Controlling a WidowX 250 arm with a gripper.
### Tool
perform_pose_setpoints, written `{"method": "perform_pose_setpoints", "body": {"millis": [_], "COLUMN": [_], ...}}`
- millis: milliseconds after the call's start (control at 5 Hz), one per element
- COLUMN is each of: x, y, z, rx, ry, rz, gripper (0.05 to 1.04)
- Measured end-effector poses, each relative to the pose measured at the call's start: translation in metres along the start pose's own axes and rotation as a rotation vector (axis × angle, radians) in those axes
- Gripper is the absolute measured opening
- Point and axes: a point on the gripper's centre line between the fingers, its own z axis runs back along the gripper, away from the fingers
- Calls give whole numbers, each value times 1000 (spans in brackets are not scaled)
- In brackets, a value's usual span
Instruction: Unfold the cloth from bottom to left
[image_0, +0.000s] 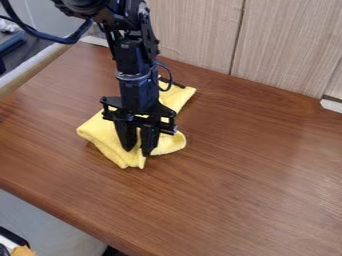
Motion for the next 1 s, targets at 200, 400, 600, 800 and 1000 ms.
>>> {"method": "perform_pose_setpoints", "body": {"millis": [200, 400, 600, 800, 1000], "x": [0, 0, -4, -6, 2], "y": [1, -2, -2, 4, 12], "z": [0, 0, 0, 11, 37], "rx": [4, -11, -32, -62, -91], "ry": [-1, -3, 14, 5, -50], "rz": [-3, -3, 1, 25, 62], "gripper": [153, 66, 58, 58, 58]}}
